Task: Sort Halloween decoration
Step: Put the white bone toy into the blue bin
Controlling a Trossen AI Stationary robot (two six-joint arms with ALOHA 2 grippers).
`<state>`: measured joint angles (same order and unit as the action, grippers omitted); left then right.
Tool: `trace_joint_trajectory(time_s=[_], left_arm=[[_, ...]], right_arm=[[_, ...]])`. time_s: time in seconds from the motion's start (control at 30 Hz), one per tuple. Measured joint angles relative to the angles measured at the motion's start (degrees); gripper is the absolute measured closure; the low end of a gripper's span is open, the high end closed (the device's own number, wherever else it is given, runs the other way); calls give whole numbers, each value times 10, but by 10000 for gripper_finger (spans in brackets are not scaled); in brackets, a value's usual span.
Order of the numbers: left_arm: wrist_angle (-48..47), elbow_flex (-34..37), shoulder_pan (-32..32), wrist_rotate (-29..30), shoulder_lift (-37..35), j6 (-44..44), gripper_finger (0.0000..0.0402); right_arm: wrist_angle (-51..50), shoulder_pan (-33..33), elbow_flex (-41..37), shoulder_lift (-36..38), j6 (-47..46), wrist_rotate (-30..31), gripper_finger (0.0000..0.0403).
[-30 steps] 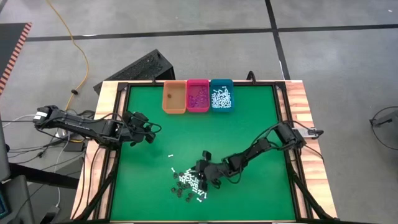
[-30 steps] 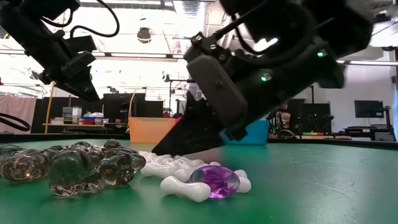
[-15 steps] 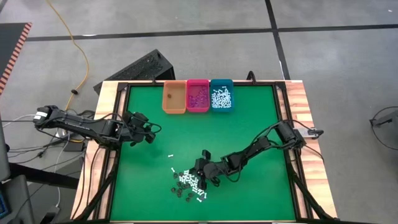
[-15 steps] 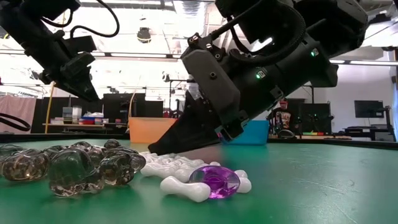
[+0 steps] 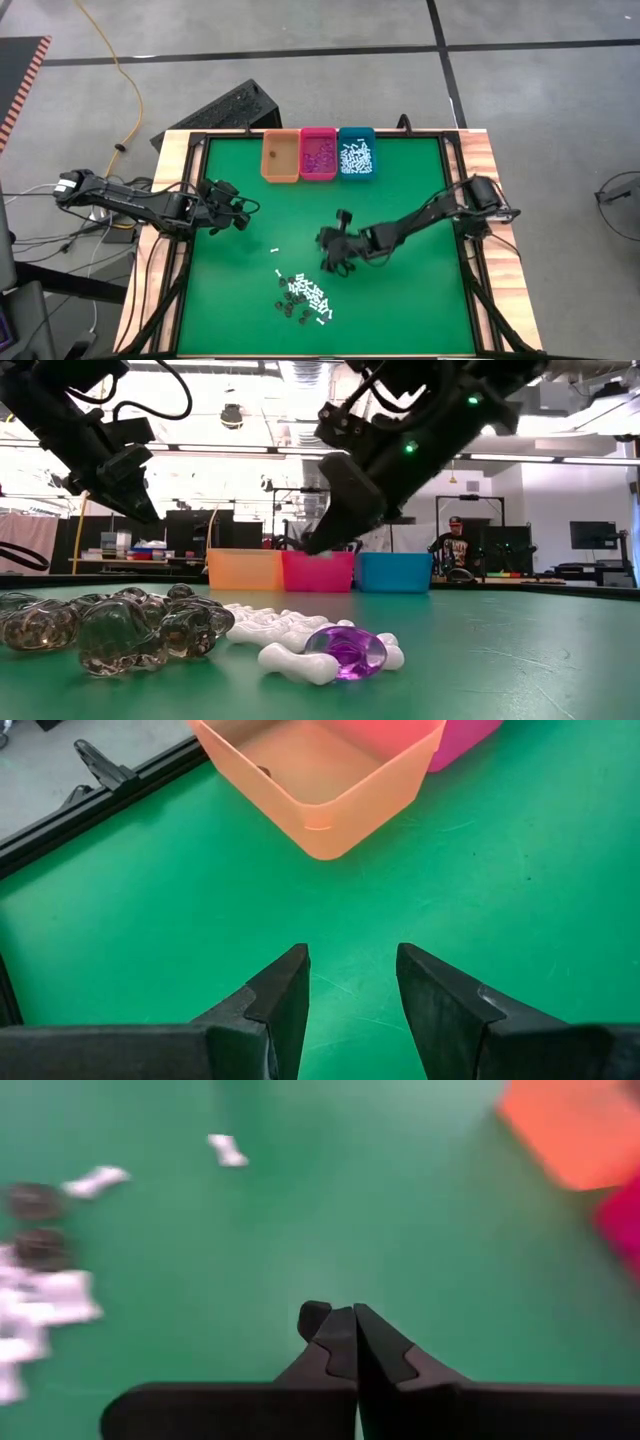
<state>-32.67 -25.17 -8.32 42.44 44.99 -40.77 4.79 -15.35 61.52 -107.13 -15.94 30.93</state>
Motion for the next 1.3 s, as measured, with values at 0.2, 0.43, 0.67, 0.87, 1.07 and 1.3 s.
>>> trace_joint_trajectory(time_s=[0.2, 0.43, 0.67, 0.87, 1.07, 1.3], left_arm=[[0, 0, 0, 0, 0, 0, 258], [-4, 0, 0, 2, 0, 0, 258], [-5, 0, 0, 4, 0, -2, 258], [-4, 0, 0, 3, 0, -3, 258], [-5, 0, 0, -1, 0, -4, 258], [-9, 0, 0, -6, 0, -1, 258]], right_arm=[[-33, 98, -40, 84, 73, -16, 387], [-20, 251, -139, 216, 115, -31, 387], [-11, 400, -167, 270, 111, -151, 372], [24, 442, -168, 238, 99, -282, 311], [54, 420, -168, 224, 96, -284, 259], [115, 275, -167, 215, 87, -340, 235]])
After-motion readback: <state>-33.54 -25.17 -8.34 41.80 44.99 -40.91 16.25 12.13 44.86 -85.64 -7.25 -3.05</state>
